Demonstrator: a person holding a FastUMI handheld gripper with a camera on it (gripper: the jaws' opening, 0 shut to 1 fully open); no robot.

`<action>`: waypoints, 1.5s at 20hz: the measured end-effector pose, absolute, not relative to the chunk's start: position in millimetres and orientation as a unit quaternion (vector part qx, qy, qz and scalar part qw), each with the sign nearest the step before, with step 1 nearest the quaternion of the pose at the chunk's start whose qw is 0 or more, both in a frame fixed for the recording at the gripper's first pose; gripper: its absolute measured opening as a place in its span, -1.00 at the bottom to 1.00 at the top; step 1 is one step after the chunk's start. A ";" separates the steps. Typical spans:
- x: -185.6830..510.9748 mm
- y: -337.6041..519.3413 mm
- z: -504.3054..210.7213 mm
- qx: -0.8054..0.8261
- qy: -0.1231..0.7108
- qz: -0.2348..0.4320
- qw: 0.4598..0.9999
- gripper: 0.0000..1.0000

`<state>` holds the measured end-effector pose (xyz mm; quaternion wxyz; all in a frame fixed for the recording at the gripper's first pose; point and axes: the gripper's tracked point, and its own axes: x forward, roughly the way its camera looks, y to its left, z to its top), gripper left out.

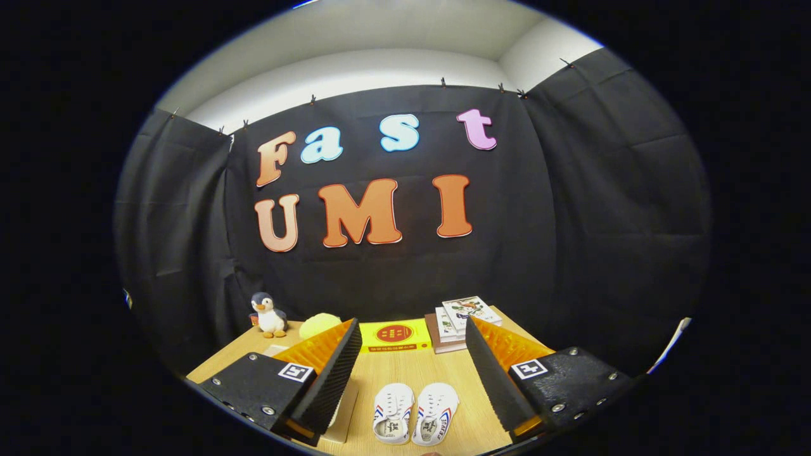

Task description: Open the storage box then place both shoes into the box .Put the left shoe in first, then the right shoe, with the right side of both shoes facing outward in a uniform manner.

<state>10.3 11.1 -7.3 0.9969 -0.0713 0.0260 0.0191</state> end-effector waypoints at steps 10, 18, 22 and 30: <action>24.9 -8.3 -45.6 -0.099 0.095 0.070 0.988 0.95; 29.6 27.9 -129.6 0.056 0.209 0.173 0.961 0.98; 30.4 47.8 -166.5 0.142 0.266 0.211 0.930 0.96; 31.8 105.2 -233.0 0.342 0.372 0.264 0.822 0.96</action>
